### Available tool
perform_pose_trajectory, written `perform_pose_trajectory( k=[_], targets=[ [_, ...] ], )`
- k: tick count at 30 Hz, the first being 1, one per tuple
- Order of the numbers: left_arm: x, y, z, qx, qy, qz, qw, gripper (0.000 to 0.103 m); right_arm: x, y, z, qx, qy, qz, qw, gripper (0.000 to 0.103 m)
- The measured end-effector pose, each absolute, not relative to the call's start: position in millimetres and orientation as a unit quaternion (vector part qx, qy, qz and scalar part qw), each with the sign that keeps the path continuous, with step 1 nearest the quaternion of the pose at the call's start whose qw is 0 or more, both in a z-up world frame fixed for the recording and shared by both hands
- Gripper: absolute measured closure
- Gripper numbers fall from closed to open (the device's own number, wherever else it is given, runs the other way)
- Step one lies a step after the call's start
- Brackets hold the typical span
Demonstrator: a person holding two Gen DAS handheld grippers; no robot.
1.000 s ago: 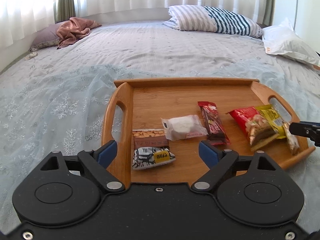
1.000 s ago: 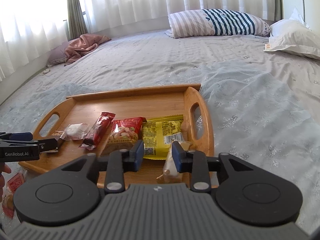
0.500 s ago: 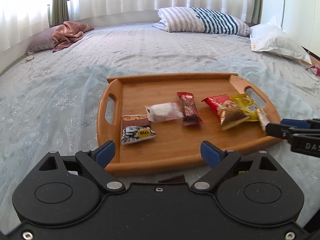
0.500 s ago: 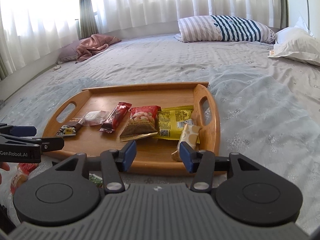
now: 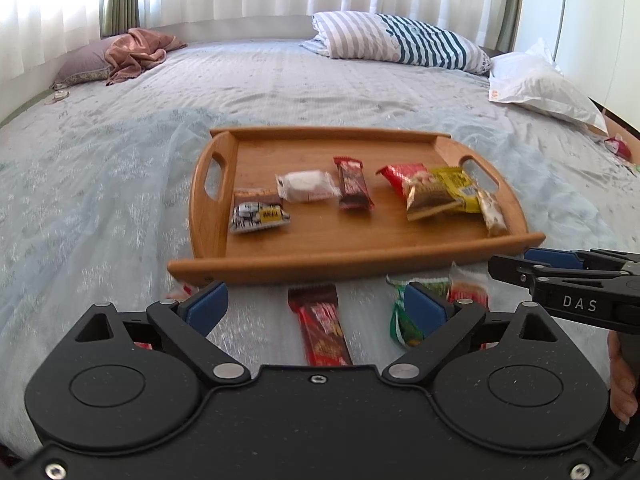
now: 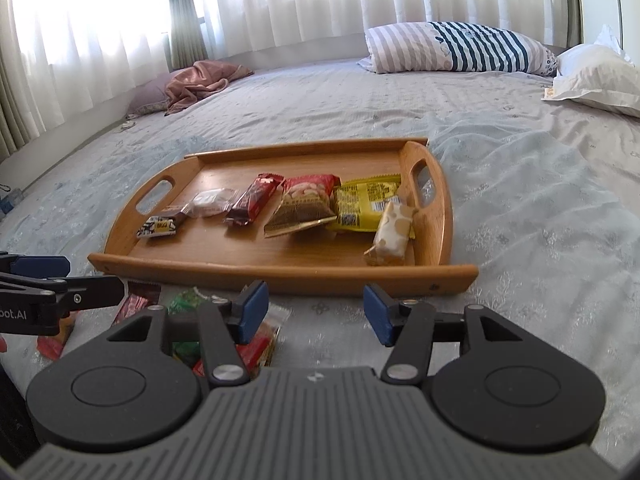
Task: Organize snacks
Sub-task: 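Open both tools and move them back toward the snacks beside the tray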
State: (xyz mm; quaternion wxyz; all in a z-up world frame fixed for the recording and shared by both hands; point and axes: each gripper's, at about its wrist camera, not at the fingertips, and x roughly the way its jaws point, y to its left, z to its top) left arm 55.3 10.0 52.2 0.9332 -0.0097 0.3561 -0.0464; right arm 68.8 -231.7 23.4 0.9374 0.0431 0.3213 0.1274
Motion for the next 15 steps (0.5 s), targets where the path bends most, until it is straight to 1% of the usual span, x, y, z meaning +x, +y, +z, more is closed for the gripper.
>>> perform_pose_trajectory(
  k=[3,7,12,15],
  targets=[
    [51,6,44,0.001,0.355,-0.039,0.934,0.01,63,-230,20,0.047,0.327,0.129,0.935,0.034],
    [49,2,33,0.014,0.36,-0.036,0.932,0.015,52,-228,14,0.049,0.33,0.132,0.934,0.033],
    [53,3,24,0.007,0.37,-0.039,0.928,0.025,41,-222,9,0.064,0.33,0.136,0.932,0.033],
    [56,4,20,0.005,0.373,-0.044,0.927,0.035,37,-218,7,0.07,0.331,0.142,0.93,0.033]
  ],
)
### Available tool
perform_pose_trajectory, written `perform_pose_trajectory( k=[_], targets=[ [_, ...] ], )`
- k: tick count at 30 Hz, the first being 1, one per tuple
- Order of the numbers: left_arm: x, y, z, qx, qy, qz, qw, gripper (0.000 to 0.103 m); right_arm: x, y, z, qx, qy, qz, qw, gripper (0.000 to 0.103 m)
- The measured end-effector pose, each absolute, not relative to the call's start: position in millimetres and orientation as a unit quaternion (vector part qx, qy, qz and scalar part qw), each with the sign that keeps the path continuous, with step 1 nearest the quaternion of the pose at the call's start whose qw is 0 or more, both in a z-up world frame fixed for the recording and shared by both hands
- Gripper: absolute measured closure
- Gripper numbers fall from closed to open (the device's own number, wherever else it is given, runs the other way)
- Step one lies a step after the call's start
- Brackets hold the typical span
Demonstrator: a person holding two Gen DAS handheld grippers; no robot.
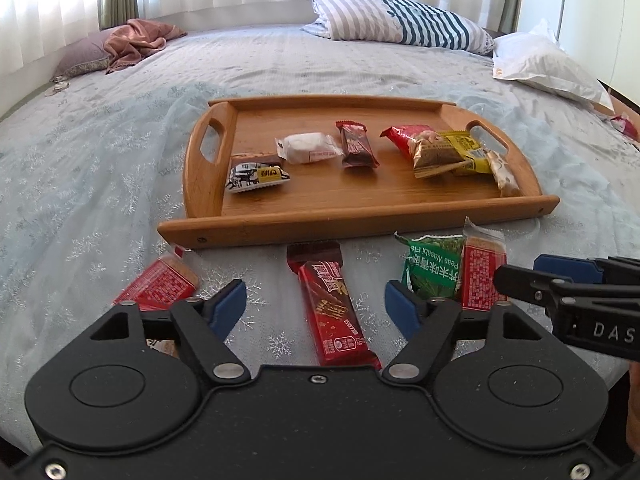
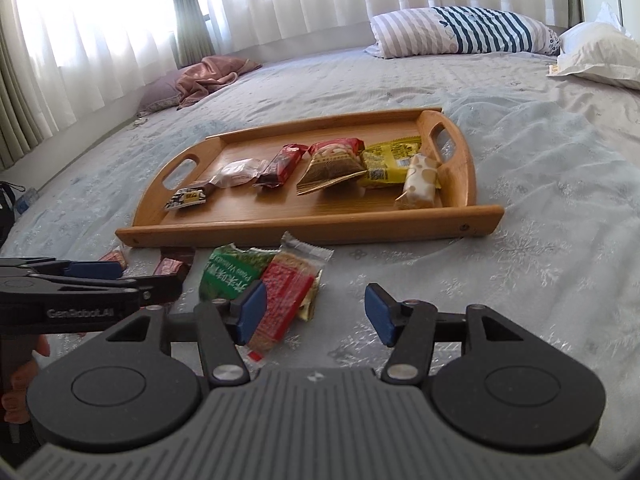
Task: Organize snacks
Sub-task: 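Open both tools and move them back toward the snacks beside the tray, then grasp the red chocolate bar with the left tool while the right tool grasps the red wafer packet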
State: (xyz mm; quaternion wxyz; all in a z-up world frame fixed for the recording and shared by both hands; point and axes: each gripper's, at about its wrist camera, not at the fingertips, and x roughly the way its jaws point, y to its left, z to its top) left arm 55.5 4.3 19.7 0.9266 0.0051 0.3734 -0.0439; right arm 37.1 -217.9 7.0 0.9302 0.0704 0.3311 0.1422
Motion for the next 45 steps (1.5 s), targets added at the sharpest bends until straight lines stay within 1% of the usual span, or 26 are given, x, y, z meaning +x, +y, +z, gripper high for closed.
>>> perform_pose_trajectory(
  k=[1,3,4,5,6,7,8,10,22,25,27,28,30,31,33,36,38,41,43,45],
  targets=[
    [57,5,18,0.004,0.376,-0.046,0.926,0.037,36,-216,6,0.071,0.332,0.143,0.929,0.033],
    [61,5,13,0.0,0.383,-0.05,0.922,0.048,36,-214,5,0.071,0.335,0.146,0.928,0.033],
    [63,5,10,-0.003,0.388,-0.052,0.92,0.06,37,-212,4,0.07,0.337,0.146,0.927,0.033],
    [64,5,8,-0.006,0.392,-0.056,0.918,0.063,38,-211,3,0.069,0.339,0.146,0.927,0.033],
    [65,5,6,-0.009,0.392,-0.058,0.918,0.063,38,-210,2,0.069,0.34,0.146,0.926,0.033],
    [65,5,6,-0.009,0.39,-0.057,0.919,0.067,39,-209,2,0.069,0.342,0.147,0.926,0.033],
    [65,4,6,-0.006,0.388,-0.057,0.92,0.074,39,-208,2,0.07,0.343,0.148,0.925,0.033],
    [65,4,7,-0.001,0.384,-0.056,0.922,0.08,39,-206,2,0.07,0.343,0.15,0.924,0.033],
    [62,11,15,-0.008,0.375,-0.058,0.925,0.08,42,-190,3,0.065,0.343,0.164,0.922,0.034],
    [62,13,19,-0.007,0.37,-0.056,0.927,0.08,43,-188,4,0.067,0.343,0.165,0.922,0.041],
    [62,15,21,-0.007,0.367,-0.055,0.929,0.08,44,-186,4,0.064,0.342,0.162,0.923,0.052],
    [62,15,22,-0.008,0.366,-0.054,0.929,0.08,45,-185,4,0.062,0.343,0.158,0.924,0.054],
    [63,17,23,-0.01,0.364,-0.053,0.93,0.08,46,-185,3,0.063,0.344,0.152,0.924,0.063],
    [63,17,24,-0.01,0.364,-0.053,0.93,0.08,46,-185,2,0.066,0.344,0.149,0.924,0.066],
    [63,17,24,-0.011,0.363,-0.053,0.93,0.08,46,-187,3,0.073,0.343,0.144,0.925,0.076],
    [63,18,24,-0.011,0.363,-0.052,0.93,0.08,46,-190,5,0.078,0.339,0.136,0.928,0.08],
    [63,18,24,-0.011,0.363,-0.05,0.93,0.08,45,-191,6,0.074,0.338,0.131,0.929,0.08],
    [64,19,23,-0.012,0.364,-0.049,0.93,0.08,41,-188,8,0.065,0.337,0.134,0.93,0.069],
    [65,20,23,-0.012,0.364,-0.047,0.93,0.08,39,-183,8,0.056,0.336,0.136,0.93,0.069],
    [65,20,23,-0.013,0.364,-0.046,0.93,0.08,39,-177,7,0.042,0.333,0.135,0.932,0.062]
  ],
)
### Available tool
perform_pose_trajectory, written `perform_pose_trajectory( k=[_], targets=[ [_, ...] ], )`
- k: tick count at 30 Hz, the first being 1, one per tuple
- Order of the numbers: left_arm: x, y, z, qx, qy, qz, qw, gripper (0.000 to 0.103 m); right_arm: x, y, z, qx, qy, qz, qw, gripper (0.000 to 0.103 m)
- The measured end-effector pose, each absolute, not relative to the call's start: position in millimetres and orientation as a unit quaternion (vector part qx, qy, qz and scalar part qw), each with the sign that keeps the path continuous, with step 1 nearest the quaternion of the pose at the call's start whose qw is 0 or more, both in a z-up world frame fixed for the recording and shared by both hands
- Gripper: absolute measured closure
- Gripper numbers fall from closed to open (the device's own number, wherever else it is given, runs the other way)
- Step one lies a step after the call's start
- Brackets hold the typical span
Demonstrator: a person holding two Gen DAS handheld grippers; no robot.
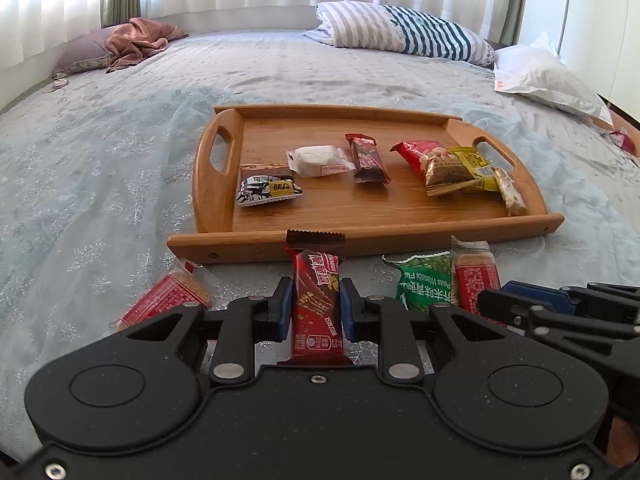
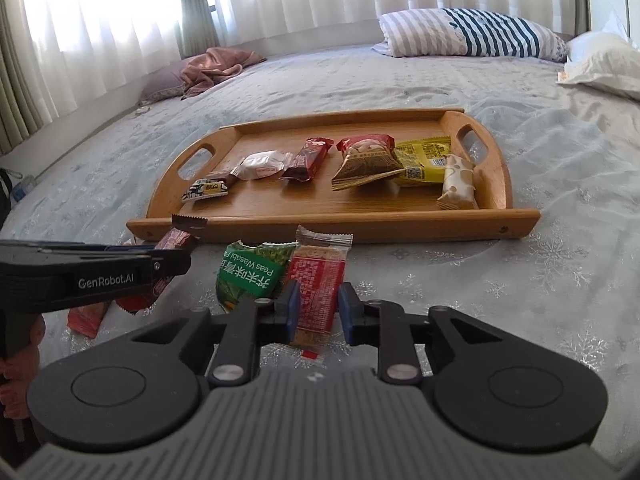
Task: Organize snacks
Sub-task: 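Grasp the red chocolate bar with the left tool while the right tool grasps the red wafer packet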
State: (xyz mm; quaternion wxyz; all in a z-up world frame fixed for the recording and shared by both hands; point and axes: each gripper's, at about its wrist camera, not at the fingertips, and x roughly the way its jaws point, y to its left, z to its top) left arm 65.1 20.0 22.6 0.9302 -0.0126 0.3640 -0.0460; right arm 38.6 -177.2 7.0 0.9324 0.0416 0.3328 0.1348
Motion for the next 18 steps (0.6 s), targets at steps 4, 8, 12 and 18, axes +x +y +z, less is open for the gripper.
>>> perform_pose_trajectory(
  k=[4,8,12,18],
  targets=[
    [65,20,22,-0.011,0.364,-0.044,0.93,0.08,41,-168,5,0.03,0.332,0.136,0.933,0.046],
    [65,21,22,-0.011,0.364,-0.043,0.93,0.08,43,-160,4,0.018,0.328,0.133,0.935,0.043],
    [67,22,21,-0.012,0.364,-0.041,0.93,0.08,48,-157,0,0.016,0.331,0.125,0.935,0.043],
    [68,22,21,-0.012,0.364,-0.04,0.93,0.08,49,-159,-1,0.029,0.331,0.121,0.935,0.064]
  ],
)
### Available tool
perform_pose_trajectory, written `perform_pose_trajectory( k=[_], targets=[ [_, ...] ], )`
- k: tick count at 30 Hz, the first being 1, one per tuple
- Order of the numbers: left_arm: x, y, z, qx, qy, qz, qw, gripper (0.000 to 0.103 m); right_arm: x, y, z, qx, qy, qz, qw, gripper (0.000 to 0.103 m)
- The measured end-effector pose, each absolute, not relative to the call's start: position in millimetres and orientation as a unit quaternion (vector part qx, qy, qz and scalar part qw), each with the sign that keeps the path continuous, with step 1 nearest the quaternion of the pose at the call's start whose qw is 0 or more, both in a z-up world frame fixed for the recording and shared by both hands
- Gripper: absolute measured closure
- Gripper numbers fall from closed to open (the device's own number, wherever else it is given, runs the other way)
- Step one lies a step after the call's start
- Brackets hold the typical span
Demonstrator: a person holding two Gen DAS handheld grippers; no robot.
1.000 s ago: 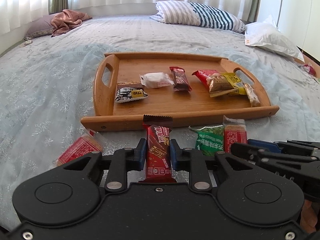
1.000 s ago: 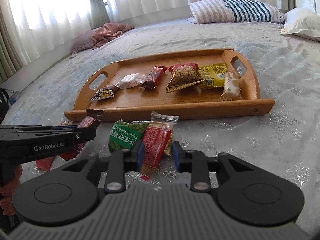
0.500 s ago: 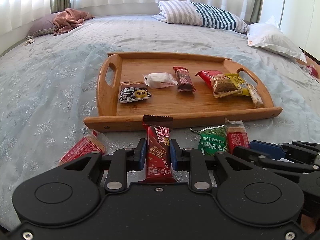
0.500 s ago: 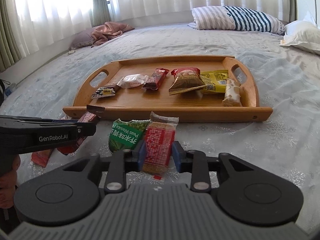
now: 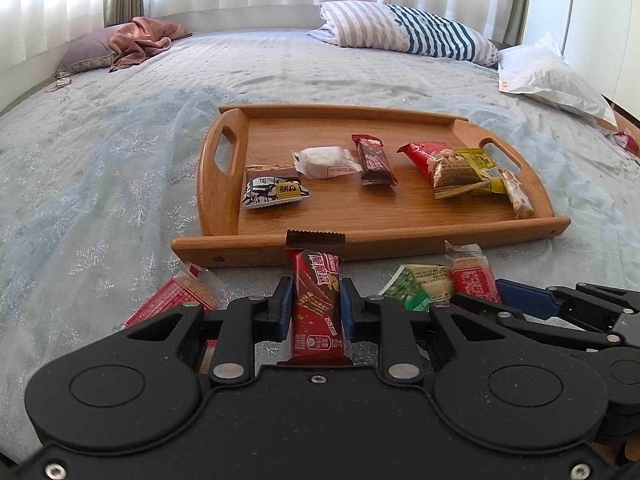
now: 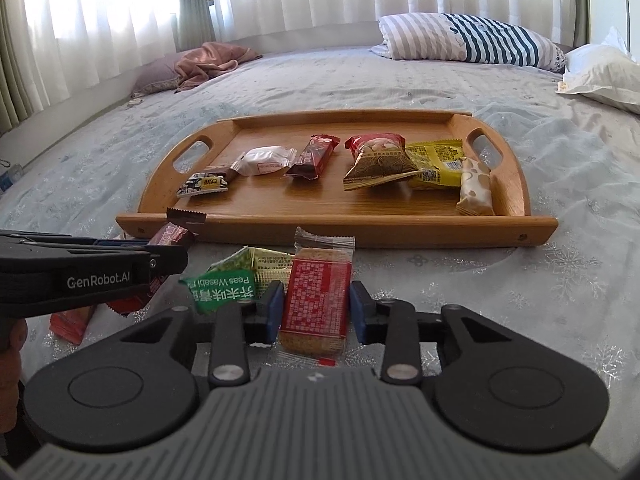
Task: Organize snacks
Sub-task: 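Grasp the red chocolate bar with the left tool while the right tool grasps the red wafer packet, then carry both packets onto the tray and open both tools to release them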
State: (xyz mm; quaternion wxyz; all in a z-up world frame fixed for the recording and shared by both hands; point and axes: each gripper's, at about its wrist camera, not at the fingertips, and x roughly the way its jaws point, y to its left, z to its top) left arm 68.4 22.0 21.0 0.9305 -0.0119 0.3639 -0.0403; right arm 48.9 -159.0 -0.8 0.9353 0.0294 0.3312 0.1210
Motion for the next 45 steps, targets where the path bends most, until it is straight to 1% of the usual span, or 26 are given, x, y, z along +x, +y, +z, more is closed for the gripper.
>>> perform_pose_trajectory(
  k=[12,16,23,33,39,45],
  targets=[
    [81,25,40,-0.017,0.344,-0.051,0.938,0.08,50,-180,23,0.049,0.307,0.118,0.943,0.065],
    [93,30,52,-0.033,0.338,-0.059,0.939,0.08,61,-192,32,0.055,0.298,0.107,0.947,0.064],
    [122,32,75,-0.028,0.32,-0.062,0.945,0.08,91,-215,45,0.07,0.295,0.1,0.948,0.064],
    [182,25,84,-0.048,0.344,-0.069,0.935,0.08,147,-240,61,0.084,0.297,0.098,0.946,0.064],
    [221,18,76,-0.048,0.362,-0.059,0.929,0.08,176,-248,60,0.073,0.298,0.088,0.948,0.064],
    [263,13,65,-0.054,0.383,-0.048,0.921,0.08,212,-255,55,0.076,0.316,0.085,0.942,0.064]
  ],
)
